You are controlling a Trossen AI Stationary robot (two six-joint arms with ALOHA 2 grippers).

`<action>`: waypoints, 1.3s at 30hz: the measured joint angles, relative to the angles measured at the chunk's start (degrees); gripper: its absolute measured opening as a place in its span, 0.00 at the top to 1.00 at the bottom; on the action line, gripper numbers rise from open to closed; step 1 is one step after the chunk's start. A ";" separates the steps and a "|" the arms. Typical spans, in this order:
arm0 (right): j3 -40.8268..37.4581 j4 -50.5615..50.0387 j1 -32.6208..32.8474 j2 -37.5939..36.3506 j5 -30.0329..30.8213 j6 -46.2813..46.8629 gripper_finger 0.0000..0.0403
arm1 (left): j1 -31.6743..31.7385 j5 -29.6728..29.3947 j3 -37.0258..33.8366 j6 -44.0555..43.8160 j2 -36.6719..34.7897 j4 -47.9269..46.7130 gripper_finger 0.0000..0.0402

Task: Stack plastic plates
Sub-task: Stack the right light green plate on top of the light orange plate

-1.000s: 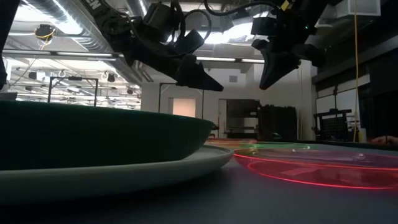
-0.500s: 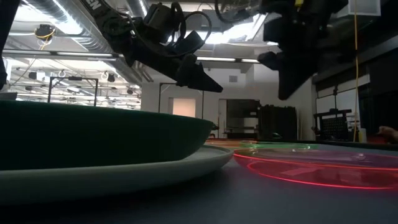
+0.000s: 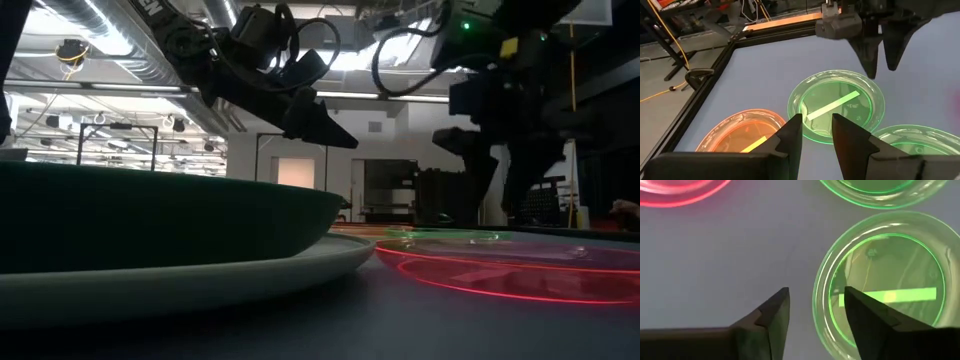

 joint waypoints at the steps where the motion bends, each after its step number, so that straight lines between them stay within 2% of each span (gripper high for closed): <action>1: -0.93 1.32 0.00 0.00 -0.01 -0.55 0.54 | 0.00 0.00 -0.01 -0.02 0.00 0.01 0.75; 11: -7.73 9.67 0.00 0.02 1.15 -1.94 0.53 | 0.00 0.00 -0.02 -0.04 0.00 -0.01 0.75; 19: -10.68 12.23 0.00 0.06 4.74 -1.76 0.54 | 0.00 0.00 -0.02 -0.02 0.00 -0.01 0.75; 30: -10.80 11.92 0.00 0.06 6.18 -1.78 0.80 | -0.02 0.00 -0.02 -0.07 0.00 -0.01 0.75; 39: -10.85 11.91 -0.09 0.11 10.20 -1.76 0.98 | -0.02 0.02 -0.02 -0.04 0.00 -0.01 0.75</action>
